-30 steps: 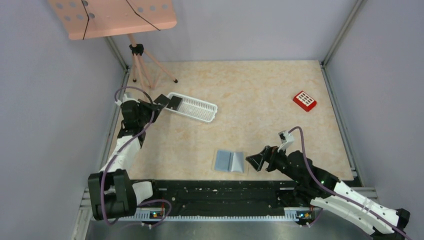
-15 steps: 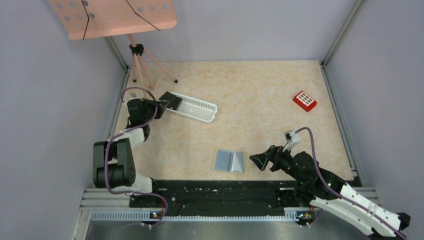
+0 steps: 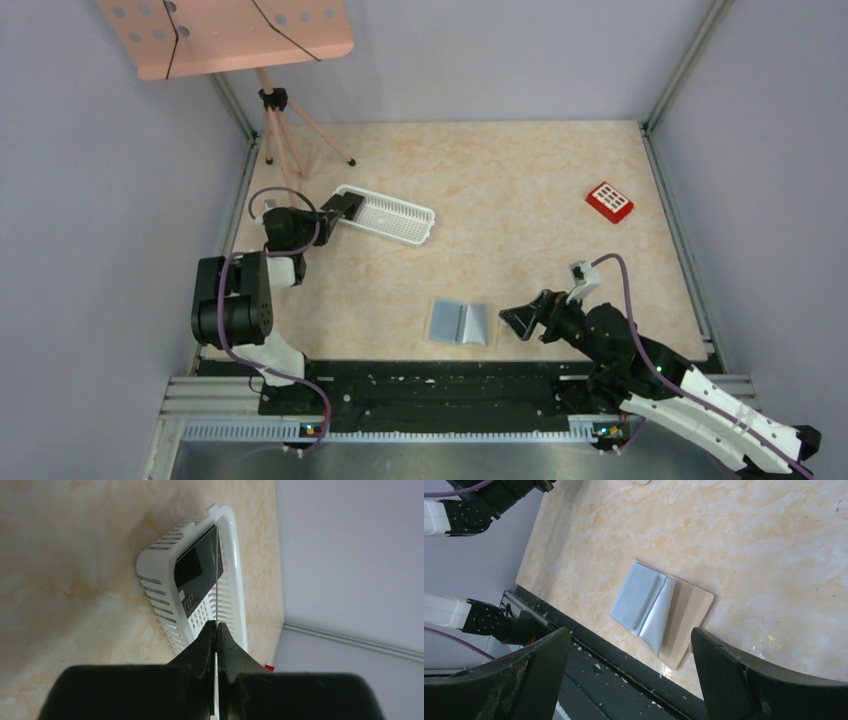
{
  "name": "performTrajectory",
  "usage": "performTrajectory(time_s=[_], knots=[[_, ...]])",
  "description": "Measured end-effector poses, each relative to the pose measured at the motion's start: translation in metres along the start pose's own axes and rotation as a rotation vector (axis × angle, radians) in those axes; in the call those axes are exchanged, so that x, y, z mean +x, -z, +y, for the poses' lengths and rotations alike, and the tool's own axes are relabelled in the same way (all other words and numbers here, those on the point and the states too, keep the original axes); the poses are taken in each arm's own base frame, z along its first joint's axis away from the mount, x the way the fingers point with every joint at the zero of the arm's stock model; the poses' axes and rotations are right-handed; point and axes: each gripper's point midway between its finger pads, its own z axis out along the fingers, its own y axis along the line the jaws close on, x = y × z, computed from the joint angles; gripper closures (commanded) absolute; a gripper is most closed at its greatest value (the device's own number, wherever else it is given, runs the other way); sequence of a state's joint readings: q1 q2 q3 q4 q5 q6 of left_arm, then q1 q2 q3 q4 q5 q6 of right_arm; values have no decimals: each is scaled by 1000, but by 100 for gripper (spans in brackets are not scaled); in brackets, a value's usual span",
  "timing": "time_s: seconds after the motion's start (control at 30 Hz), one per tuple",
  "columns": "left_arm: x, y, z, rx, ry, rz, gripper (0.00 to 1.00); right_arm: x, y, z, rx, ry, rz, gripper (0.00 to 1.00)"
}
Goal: Take the credit cards out of the card holder
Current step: Place the credit card in the storage box.
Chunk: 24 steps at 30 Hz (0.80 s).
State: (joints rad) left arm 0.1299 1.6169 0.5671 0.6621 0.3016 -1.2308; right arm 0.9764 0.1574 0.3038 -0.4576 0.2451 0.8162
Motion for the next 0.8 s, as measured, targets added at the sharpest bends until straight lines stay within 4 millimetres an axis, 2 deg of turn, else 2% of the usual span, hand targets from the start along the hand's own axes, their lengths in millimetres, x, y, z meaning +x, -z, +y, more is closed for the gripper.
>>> performTrajectory(time_s=[0.23, 0.4, 0.57, 0.73, 0.8], knots=[[1, -9, 12, -11, 30, -1, 94, 1, -1, -1, 8, -5, 2, 11], [2, -11, 13, -7, 30, 0, 88, 0, -1, -2, 14, -13, -3, 11], [6, -11, 11, -2, 23, 10, 77, -2, -1, -3, 20, -15, -10, 11], [15, -12, 9, 2, 16, 27, 73, -2, -2, -3, 22, -20, -12, 11], [18, -13, 8, 3, 13, 33, 67, -2, -2, -3, 22, -24, -11, 11]])
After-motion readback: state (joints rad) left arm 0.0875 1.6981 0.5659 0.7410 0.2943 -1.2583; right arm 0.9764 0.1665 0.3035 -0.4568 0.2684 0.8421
